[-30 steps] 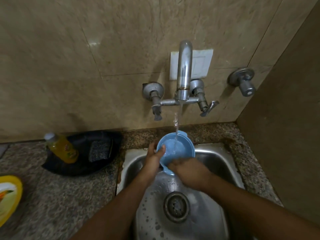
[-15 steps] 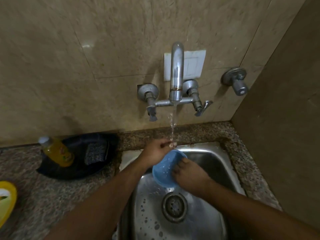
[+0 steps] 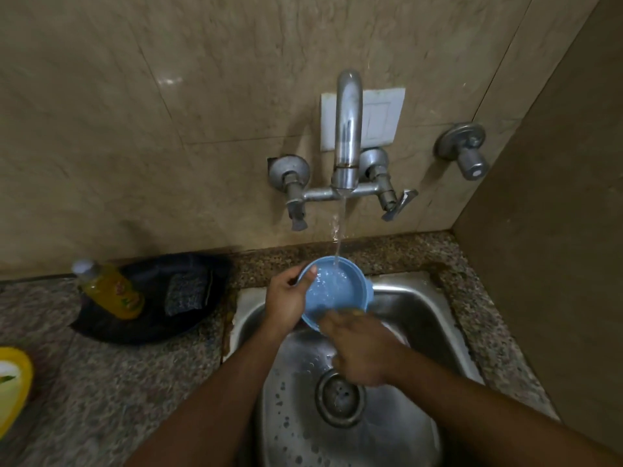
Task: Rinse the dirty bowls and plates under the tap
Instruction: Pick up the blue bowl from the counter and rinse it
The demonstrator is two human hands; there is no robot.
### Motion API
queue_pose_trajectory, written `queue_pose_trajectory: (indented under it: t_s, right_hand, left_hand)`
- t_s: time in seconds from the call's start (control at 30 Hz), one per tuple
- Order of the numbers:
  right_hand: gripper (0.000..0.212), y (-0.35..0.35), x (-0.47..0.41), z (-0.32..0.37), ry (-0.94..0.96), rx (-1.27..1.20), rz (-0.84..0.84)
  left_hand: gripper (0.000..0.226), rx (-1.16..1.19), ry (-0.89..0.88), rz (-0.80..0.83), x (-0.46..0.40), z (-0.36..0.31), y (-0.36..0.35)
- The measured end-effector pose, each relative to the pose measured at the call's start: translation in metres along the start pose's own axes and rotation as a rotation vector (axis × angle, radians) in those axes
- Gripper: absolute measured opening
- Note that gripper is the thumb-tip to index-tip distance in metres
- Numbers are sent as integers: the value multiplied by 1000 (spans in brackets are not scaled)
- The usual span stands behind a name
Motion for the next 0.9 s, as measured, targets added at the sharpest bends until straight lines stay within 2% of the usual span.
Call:
queue_pose_trajectory:
  t_s: [0.07, 0.1, 0.13, 0.23, 0.27, 0.3, 0.37, 0.5, 0.57, 0.67, 0.8, 0.9]
  right_hand:
    - [45, 5, 3, -9, 57, 266, 9]
    - [40, 9, -4, -10, -14, 276, 40]
    - [38, 8, -13, -8, -97, 228, 59]
    - [52, -4, -34, 9, -192, -180, 10]
    - [52, -2, -29, 9, -153, -139, -22]
    - [47, 4, -21, 5, -96, 8, -40]
    - [27, 14, -2, -8, -39, 230, 24]
    - [24, 17, -5, 8, 14, 172, 111]
    - [23, 17, -7, 9, -37, 150, 85]
    - [17, 7, 12, -2, -176, 95, 53]
    - [23, -11, 6, 12, -47, 204, 68]
    - [25, 0, -4, 4, -101, 169, 51]
  left_hand:
    - [11, 59, 14, -57, 4, 3, 4]
    - [10, 64, 11, -60, 7, 3, 0]
    - [10, 58, 17, -49, 9, 1, -6]
    - [7, 61, 67, -37, 4, -3, -14]
    - [8, 77, 111, -51, 0, -1, -9]
    - [10, 112, 178, -44, -2, 4, -4]
    - [17, 196, 361, 34, 4, 16, -2]
    - [43, 161, 562, 106, 21, 40, 0]
    - [49, 170, 565, 130, 20, 39, 11]
    - [43, 86, 509, 158, 20, 33, 23]
    - [47, -20, 463, 122, 22, 32, 29]
    - [40, -23, 473, 132, 25, 33, 24]
Point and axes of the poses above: each hand's wrist, its own x-axis away from the middle knuckle, its own y-axis out of the back of the hand, z = x × y, the point moved 6 cm from there along -x, towards the middle knuckle, and after that the axes turned 13 degrees about y, right-handed, at the moved point
